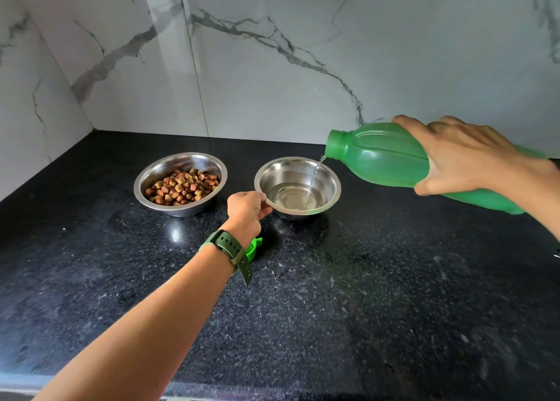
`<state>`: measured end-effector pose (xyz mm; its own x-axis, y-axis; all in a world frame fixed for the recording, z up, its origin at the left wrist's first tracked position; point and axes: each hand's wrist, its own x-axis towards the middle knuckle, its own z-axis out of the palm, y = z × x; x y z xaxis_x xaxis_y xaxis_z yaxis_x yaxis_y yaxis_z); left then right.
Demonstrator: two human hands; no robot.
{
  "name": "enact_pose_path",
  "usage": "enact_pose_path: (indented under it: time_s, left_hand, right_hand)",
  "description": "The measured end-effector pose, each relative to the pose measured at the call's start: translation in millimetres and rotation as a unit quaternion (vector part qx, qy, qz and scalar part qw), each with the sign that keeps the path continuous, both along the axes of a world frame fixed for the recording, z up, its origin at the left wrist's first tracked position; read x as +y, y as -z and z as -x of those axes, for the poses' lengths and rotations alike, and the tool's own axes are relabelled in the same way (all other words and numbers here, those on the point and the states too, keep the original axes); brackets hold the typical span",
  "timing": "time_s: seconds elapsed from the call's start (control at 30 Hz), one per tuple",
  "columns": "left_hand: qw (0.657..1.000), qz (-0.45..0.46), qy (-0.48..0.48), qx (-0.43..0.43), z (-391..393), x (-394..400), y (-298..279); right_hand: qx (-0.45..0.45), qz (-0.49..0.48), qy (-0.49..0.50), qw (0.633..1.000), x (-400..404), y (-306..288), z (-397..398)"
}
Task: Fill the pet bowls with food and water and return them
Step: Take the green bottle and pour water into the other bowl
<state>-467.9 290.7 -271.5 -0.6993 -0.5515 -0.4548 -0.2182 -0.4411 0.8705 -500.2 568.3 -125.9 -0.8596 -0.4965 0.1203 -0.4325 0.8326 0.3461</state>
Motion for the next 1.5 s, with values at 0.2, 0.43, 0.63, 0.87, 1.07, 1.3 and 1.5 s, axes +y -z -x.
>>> enact_pose_path:
  time_s: [0.2, 0.43, 0.63, 0.87, 1.07, 1.3, 1.5]
  left_hand:
    - [1.000, 0.000, 0.000, -0.005, 1, 1, 2]
    - [1.000, -0.001, 0.000, 0.003, 2, 0, 3]
    - [1.000, -0.005, 0.007, 0.007, 3, -1, 6]
    - [1.000, -0.013, 0.013, 0.006, 2, -3, 6]
    - [1.000, -0.007, 0.016, 0.000, 2, -3, 6]
    - [1.000, -0.006, 0.012, -0.004, 2, -3, 6]
    - [1.000, -0.004, 0.011, -0.003, 2, -3, 7]
  right_hand:
    - [0.009, -0.007, 0.001, 1.000, 4, -3, -1]
    - [0.012, -0.005, -0.001, 1.000, 2, -5, -3]
    - [0.013, -0.010, -0.004, 1.000, -2, -6, -4]
    - [0.008, -0.011, -0.002, 1.000, -8, -7, -6]
    - [0.006, -0.012, 0.001, 1.000, -10, -6, -7]
    - [0.008, -0.014, -0.003, 1.000, -11, -4, -8]
    - [0.008, -0.017, -0.005, 1.000, -11, -3, -8]
